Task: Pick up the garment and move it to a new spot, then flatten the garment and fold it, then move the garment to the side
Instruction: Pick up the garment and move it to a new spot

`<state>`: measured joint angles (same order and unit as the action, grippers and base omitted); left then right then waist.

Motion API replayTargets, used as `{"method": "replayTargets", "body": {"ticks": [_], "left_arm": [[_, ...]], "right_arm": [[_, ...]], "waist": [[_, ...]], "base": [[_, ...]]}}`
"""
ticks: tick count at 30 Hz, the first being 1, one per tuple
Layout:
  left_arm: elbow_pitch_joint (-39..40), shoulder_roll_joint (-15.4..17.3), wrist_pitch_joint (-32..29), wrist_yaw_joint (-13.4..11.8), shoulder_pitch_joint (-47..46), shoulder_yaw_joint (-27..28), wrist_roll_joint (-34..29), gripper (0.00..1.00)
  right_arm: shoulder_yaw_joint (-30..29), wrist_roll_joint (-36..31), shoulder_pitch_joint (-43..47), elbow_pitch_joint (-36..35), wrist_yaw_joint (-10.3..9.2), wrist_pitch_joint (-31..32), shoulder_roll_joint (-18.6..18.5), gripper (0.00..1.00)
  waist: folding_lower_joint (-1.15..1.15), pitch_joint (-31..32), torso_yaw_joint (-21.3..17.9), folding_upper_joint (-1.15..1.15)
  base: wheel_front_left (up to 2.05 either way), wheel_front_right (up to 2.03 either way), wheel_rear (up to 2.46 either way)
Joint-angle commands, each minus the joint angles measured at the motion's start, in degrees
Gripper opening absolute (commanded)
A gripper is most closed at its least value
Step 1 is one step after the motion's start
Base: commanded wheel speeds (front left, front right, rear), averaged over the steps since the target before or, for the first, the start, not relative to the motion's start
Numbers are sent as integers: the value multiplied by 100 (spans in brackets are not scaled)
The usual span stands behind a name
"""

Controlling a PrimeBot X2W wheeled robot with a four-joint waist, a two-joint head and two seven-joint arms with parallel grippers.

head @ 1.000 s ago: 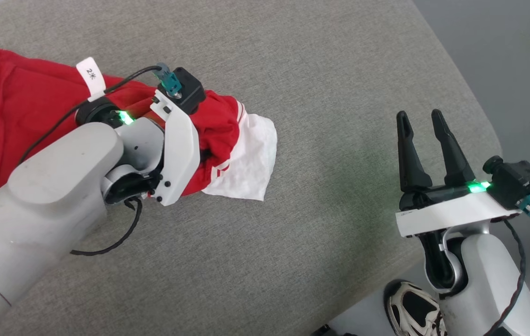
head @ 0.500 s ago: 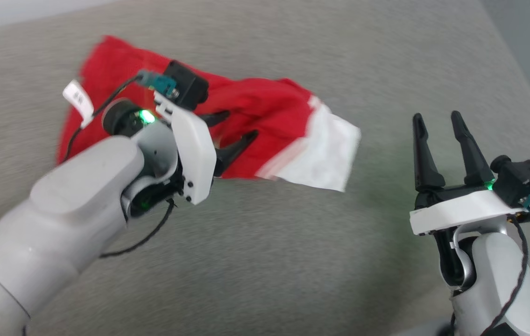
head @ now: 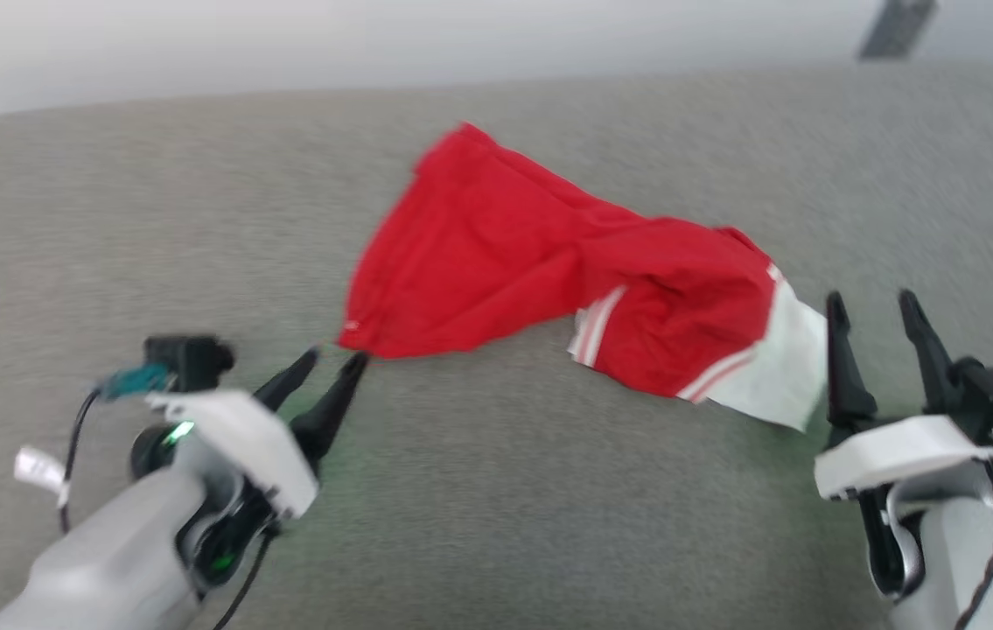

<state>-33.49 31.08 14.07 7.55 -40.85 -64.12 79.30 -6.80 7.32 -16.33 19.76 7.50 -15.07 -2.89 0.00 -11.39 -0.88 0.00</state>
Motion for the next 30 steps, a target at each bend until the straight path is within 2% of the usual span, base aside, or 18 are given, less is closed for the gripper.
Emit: {"method": "replayTargets", "body": {"ticks": [1,6,9,10,12,13,17,21,24,30], "left_arm": [[-94,90,91,-16,284,157,-88,100],[26,253,117,-16,1104,1432,-947,100],[229,245,118,-17,1695,2428,-1657,100],[229,245,118,-17,1695,2428,-1657,100],[417,181,118,-39,2120,3086,-2195,100],[670,71,119,-109,2570,3763,-2766,100],[1308,-239,119,-291,3364,4829,-4021,100],[2046,-707,120,-274,3862,5869,-4958,100],[2495,-1113,118,-190,4091,6413,-5495,100],[2525,-1443,119,-50,4257,6726,-6015,100]], "right_arm": [[-82,-95,179,3,-3,-13,-10,100],[-188,-182,463,-33,-3,-13,-12,100],[-241,-191,607,-98,-3,-13,-77,100],[-241,-191,607,-98,-3,-13,-77,100],[-294,-188,680,-153,-3,-13,-96,100],[-328,-176,750,-210,-3,-13,-121,100],[-300,-143,822,-330,-3,-13,-125,100],[-219,-174,814,-468,-3,-13,-127,100],[-165,-193,784,-603,-3,-13,-147,100],[-168,-151,760,-732,-3,-13,-125,100]], "waist": [[0,472,517,0],[0,652,677,0],[0,717,676,0],[0,717,676,0],[0,741,644,0],[0,760,584,0],[0,755,427,0],[0,689,297,0],[0,629,236,0],[0,519,140,0]], "base": [[0,0,0],[0,0,0],[0,0,0],[0,0,0],[0,0,0],[0,0,0],[0,0,0],[0,0,0],[0,0,0],[0,0,0]]}}
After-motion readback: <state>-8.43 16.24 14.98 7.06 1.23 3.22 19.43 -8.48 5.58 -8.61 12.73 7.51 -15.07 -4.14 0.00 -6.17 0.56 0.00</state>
